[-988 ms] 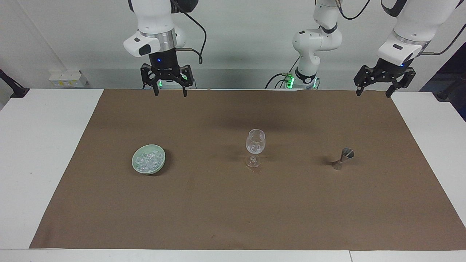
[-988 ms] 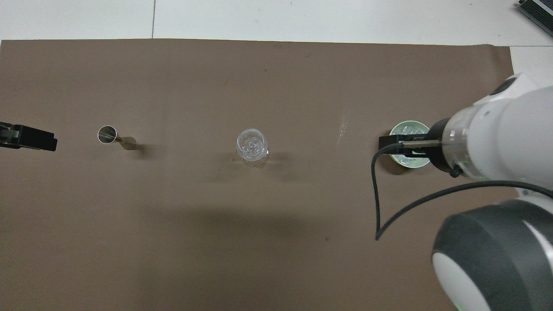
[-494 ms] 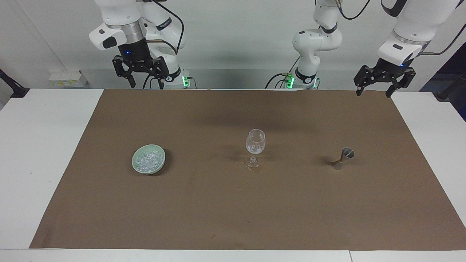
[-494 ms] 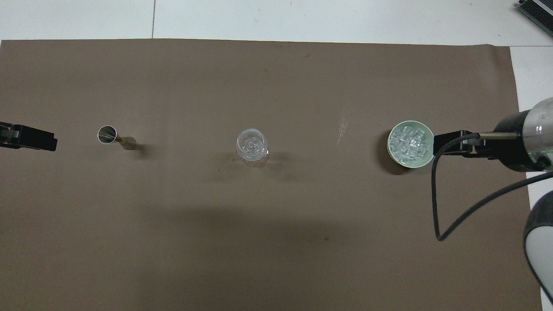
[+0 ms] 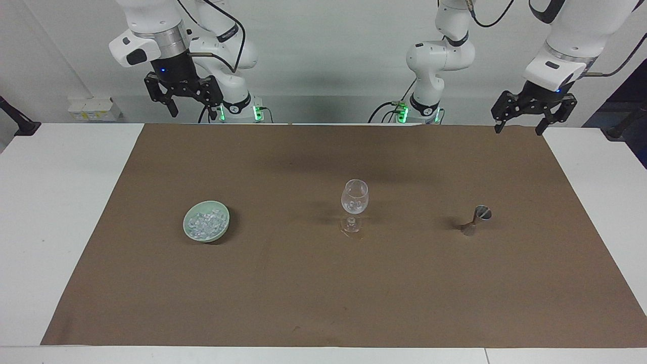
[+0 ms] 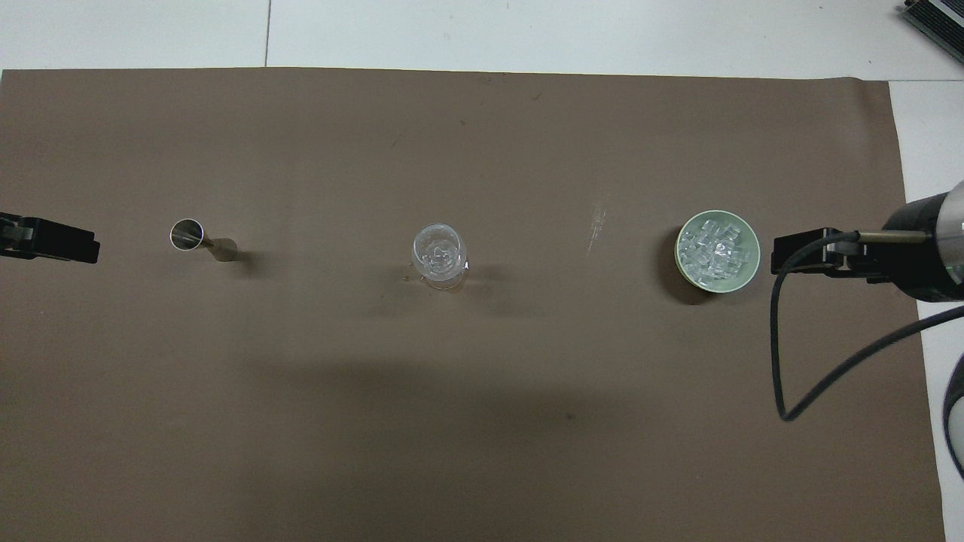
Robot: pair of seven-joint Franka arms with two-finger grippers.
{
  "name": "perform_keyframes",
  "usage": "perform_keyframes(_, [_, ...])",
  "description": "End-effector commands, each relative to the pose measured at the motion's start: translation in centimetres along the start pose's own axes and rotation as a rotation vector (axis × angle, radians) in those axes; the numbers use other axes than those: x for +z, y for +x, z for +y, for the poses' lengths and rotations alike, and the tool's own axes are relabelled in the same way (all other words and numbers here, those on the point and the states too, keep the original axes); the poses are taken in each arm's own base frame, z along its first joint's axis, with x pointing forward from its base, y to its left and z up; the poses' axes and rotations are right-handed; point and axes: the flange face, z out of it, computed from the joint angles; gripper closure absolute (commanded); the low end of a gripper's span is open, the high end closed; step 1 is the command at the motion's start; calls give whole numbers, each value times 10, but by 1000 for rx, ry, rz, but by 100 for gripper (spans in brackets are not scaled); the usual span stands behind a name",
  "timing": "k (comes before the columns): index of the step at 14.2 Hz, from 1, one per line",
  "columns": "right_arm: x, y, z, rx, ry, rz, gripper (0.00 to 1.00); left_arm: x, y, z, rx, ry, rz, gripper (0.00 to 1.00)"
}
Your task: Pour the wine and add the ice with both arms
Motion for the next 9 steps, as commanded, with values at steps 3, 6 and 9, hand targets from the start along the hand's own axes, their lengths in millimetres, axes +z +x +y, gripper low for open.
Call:
perform_keyframes(3, [-4, 3, 11, -2, 4, -43, 0, -3, -3, -2, -2, -8, 10, 0])
perform_keyframes(6, [-5, 12, 15, 4, -6, -42, 0, -3, -3, -2, -2, -8, 10, 0])
perform_keyframes(9, [-1, 19, 19, 11, -18, -52, 0, -3, -3, -2, -2, -8, 10, 0])
